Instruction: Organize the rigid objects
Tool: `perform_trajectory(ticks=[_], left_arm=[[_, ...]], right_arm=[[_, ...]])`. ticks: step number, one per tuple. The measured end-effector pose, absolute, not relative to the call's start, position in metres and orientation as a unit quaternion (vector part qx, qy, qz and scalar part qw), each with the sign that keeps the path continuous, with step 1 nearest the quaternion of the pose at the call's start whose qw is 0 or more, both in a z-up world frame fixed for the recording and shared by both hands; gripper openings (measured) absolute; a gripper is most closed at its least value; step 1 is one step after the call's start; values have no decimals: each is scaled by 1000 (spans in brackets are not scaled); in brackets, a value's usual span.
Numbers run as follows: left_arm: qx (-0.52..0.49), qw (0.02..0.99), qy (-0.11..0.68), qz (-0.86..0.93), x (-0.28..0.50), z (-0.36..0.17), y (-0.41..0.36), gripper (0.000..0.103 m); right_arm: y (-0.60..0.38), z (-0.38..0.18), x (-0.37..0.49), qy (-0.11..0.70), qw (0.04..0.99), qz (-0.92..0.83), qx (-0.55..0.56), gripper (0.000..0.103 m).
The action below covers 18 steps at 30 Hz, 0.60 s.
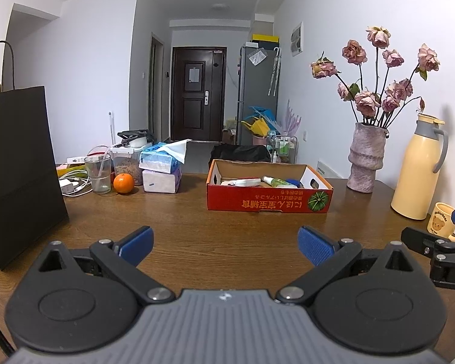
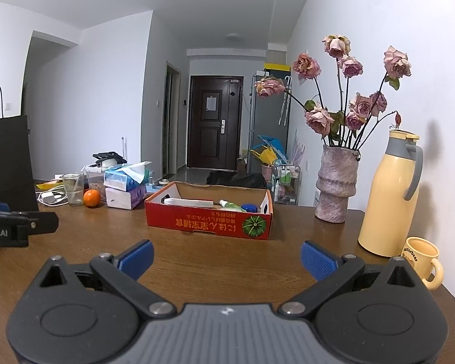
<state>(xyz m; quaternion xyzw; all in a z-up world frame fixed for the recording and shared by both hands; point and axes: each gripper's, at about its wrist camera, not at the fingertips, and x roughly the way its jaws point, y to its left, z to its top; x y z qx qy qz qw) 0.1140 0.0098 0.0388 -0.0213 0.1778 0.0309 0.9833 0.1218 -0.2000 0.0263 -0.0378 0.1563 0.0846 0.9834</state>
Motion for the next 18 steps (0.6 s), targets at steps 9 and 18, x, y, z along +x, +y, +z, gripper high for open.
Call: perform_trajectory(ticks=[9, 18], left_arm=[[-25, 983, 180, 35, 117, 38, 12, 103], [-26, 983, 180, 33, 117, 36, 13, 103]], right_arm=[[-200, 25, 123, 159, 983, 84, -39, 103], [-200, 22, 124, 162, 983, 82, -39, 103]])
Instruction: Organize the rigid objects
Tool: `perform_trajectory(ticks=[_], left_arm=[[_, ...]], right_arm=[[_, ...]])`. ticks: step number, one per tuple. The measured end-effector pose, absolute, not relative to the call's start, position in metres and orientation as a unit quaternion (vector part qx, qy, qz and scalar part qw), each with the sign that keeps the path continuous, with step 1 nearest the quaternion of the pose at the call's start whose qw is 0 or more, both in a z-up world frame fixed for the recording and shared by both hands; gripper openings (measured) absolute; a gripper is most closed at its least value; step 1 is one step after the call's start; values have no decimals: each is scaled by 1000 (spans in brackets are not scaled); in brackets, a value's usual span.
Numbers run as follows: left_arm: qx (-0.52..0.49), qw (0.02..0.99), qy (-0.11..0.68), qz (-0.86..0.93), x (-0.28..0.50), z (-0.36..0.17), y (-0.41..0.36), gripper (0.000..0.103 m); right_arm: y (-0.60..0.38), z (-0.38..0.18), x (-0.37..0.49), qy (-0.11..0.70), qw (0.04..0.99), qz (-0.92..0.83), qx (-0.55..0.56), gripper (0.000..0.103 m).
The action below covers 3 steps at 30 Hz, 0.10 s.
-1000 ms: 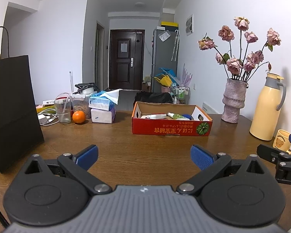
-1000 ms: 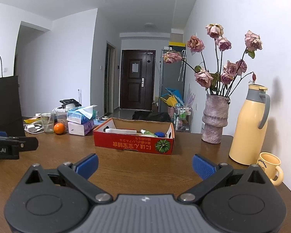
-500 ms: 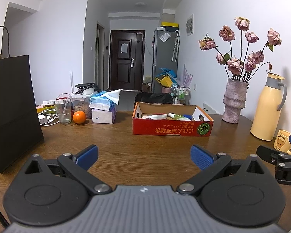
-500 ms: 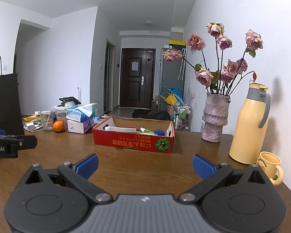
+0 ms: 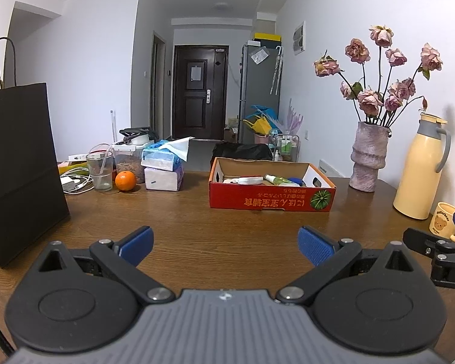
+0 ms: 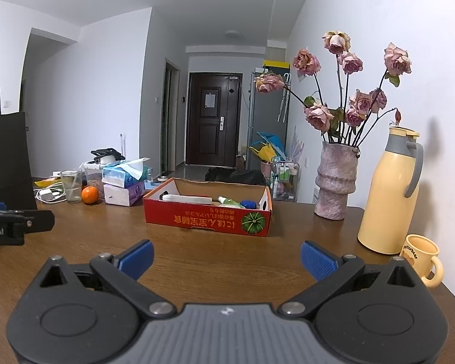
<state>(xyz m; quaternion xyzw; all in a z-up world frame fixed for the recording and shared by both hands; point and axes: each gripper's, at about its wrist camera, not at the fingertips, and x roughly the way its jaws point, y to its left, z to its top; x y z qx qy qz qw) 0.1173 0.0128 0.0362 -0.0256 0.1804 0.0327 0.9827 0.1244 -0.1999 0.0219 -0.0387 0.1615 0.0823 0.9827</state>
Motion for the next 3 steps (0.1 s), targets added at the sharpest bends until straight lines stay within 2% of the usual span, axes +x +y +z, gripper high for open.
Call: perform_trajectory(ticks=[3], left_arm=[[-27, 982, 181, 33, 118, 34, 12, 103]], right_arm=[[-200, 20, 126, 164, 982, 82, -39, 103]])
